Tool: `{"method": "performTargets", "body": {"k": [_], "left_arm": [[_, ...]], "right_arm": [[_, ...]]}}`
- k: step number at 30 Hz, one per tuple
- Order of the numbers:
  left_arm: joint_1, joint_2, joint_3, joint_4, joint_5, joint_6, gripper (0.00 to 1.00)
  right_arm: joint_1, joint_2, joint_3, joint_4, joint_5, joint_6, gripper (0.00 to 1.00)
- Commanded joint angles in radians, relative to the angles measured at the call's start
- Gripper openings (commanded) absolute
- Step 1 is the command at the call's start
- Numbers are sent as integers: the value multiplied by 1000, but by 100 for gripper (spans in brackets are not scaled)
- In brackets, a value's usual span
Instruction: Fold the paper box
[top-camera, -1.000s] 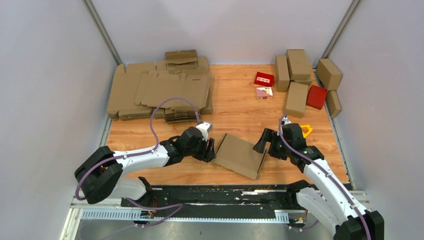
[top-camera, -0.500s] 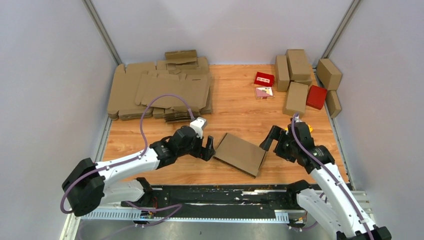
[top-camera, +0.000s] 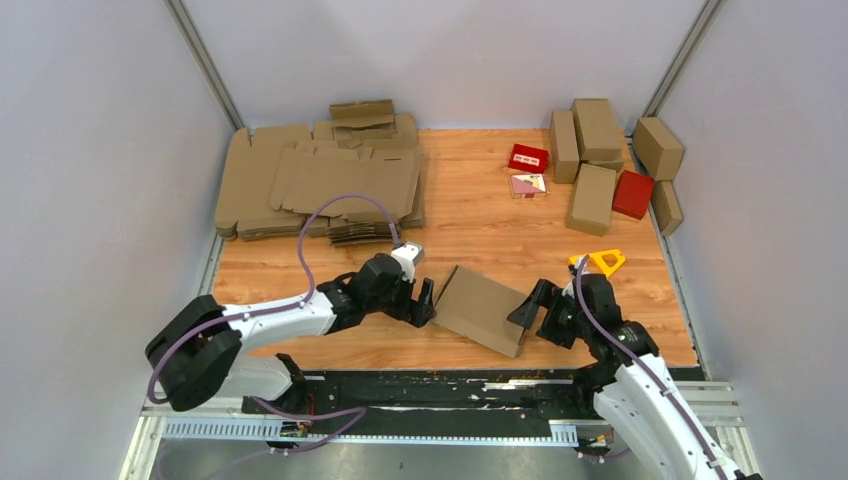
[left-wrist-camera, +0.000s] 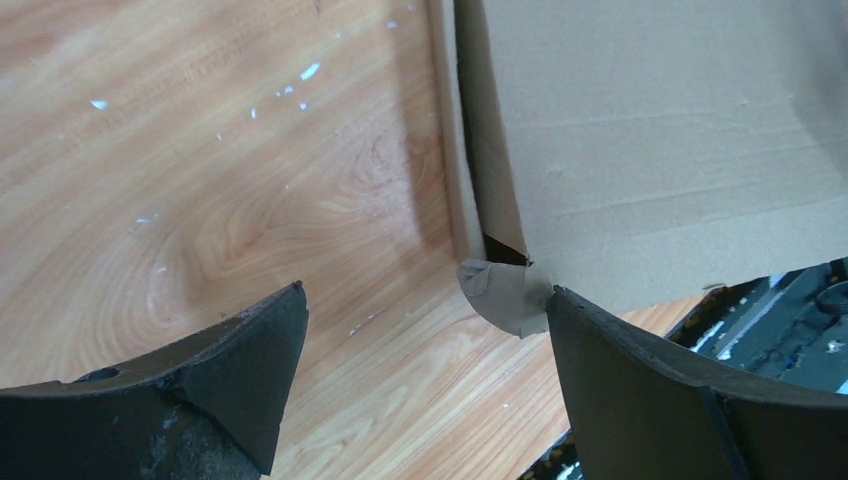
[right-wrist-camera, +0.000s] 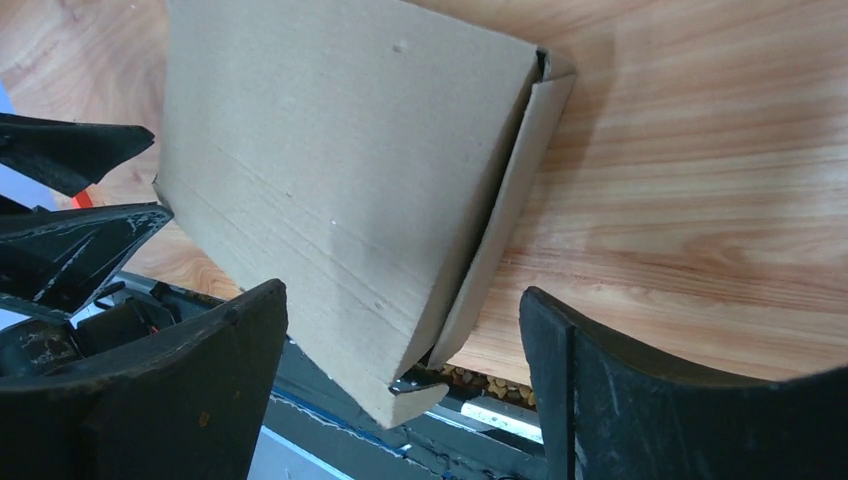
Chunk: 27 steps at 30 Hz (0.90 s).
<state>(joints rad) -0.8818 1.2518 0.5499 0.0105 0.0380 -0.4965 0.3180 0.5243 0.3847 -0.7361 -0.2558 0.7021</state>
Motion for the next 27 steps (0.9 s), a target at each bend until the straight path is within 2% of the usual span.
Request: {"method": "performTargets", "body": {"k": [1,4,6,9,11,15,22,27], "left_arm": [[3,69,44,42,43,-14,95],[3,37,40,27,18,-7,95],[4,4,41,-3,5,0,95],[12,-28,41,-60,-8,3,95],[31,-56,42,-78,0,2,95],[86,-103,43,-47,52,11,97],[125,78,158,-22,106,43,95],[129,212,176,62,164,29,82]], "right_arm": [[4,27,-18,90,-41,26,82],[4,59,-42,125,-41,21,67],[4,91,-52,138,-37,21,63],[4,147,-75,179,-33,18,51],[4,178,-87,203,-29,15,40],[4,223,-101,230,16,-13,28],[4,264,-101,254,35,-33,27],[5,267,-96,266,24,-48,28]]}}
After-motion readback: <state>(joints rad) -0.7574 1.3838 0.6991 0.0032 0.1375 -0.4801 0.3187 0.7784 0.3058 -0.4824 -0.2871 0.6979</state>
